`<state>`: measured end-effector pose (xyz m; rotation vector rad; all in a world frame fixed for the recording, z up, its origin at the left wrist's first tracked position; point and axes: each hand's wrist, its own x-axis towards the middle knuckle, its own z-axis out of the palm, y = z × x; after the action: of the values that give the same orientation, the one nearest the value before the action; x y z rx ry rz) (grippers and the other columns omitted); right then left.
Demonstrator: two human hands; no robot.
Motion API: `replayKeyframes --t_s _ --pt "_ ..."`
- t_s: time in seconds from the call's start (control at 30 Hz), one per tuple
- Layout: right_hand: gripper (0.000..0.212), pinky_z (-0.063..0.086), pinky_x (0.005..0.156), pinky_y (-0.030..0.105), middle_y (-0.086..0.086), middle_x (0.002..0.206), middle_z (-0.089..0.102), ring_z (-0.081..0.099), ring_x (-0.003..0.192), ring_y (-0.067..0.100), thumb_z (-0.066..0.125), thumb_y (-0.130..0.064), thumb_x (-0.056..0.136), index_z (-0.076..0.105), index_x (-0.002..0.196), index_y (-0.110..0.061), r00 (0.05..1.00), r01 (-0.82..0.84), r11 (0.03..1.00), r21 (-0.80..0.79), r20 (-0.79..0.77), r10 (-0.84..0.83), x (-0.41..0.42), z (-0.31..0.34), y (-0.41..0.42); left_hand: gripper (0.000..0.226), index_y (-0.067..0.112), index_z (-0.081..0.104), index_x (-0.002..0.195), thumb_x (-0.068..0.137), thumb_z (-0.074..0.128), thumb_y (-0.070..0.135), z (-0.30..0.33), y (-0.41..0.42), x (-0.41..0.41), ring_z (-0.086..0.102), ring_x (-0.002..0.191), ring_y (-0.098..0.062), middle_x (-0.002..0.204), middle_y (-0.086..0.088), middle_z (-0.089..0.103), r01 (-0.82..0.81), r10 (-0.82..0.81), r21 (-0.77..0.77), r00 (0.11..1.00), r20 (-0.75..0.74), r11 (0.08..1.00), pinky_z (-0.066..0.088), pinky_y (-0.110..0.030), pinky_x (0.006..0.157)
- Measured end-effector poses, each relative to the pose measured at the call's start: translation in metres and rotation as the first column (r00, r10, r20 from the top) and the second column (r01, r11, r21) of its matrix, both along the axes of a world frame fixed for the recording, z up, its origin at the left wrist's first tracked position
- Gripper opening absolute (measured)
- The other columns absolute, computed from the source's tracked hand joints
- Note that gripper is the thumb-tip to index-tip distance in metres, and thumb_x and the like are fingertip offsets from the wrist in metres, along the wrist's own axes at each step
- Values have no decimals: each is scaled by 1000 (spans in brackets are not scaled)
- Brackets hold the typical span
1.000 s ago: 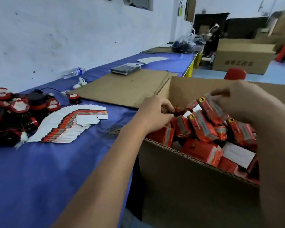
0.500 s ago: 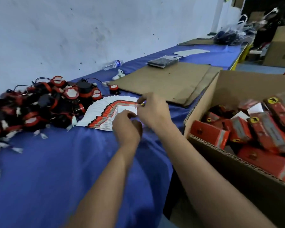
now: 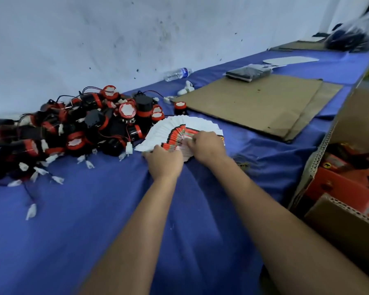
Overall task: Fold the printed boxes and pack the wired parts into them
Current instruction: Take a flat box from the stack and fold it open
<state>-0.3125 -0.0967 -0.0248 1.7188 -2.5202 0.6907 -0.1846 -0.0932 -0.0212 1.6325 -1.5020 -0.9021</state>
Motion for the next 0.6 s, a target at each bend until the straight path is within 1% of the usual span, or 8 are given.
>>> replayKeyframes --t_s 0.1,0.2,0.27,0.3,0.37,0.47,0.53,0.6 --pt "39 33 65 33 21 98 71 63 91 39 43 -31 104 67 88 -5 998 59 995 -84 12 -58 4 12 18 19 20 71 97 89 55 11 -5 -4 -1 64 99 -29 105 -3 72 166 -167 -37 986 -23 985 47 -31 70" --pt "34 33 66 33 19 103 71 65 95 39 39 -25 108 68 104 -7 981 168 964 -207 -61 -185 18 28 36 40 23 78 105 89 52 -5 -1 -2 4 67 107 -17 105 5 76 400 -378 10 874 -305 916 53 -25 90" --pt "32 38 67 37 17 100 72 65 93 41 38 -25 108 67 108 -10 981 159 906 -392 -38 -189 40 38 46 32 11 76 113 97 52 -4 4 3 16 68 99 -18 106 -2 76 369 -316 15 816 -484 929 54 -23 85" --pt "30 44 67 40 16 95 72 65 88 41 41 -24 107 68 106 -11 993 92 867 -490 -20 -116 54 42 52 25 5 73 117 103 51 6 8 7 25 69 91 -19 104 -6 75 332 -239 46 762 -602 942 56 -24 79" --pt "23 48 61 42 11 84 71 64 76 38 47 -21 102 69 100 -12 992 -122 809 -575 -45 117 92 46 60 46 4 67 125 110 41 39 18 15 52 70 86 -19 102 -8 73 334 -137 80 579 -804 939 57 -28 73" --pt "17 49 61 43 3 91 69 64 84 30 50 -18 97 67 98 -15 900 -431 797 -423 -144 411 153 40 63 69 8 64 129 104 33 65 21 15 115 66 112 -28 116 -12 71 304 -81 36 365 -928 952 51 -36 96" --pt "22 51 77 44 2 108 70 63 101 27 47 -20 102 67 108 -16 793 -609 746 -268 -180 582 189 32 63 61 4 63 128 106 40 55 20 21 161 62 121 -33 123 -17 67 182 12 85 368 -930 980 49 -39 106" --pt "27 50 87 45 5 114 72 63 106 28 48 -25 106 71 112 -12 638 -756 608 -243 -64 767 218 30 65 33 6 65 110 108 45 31 15 29 204 61 108 -31 105 -14 66 -13 139 151 479 -867 988 54 -34 88"
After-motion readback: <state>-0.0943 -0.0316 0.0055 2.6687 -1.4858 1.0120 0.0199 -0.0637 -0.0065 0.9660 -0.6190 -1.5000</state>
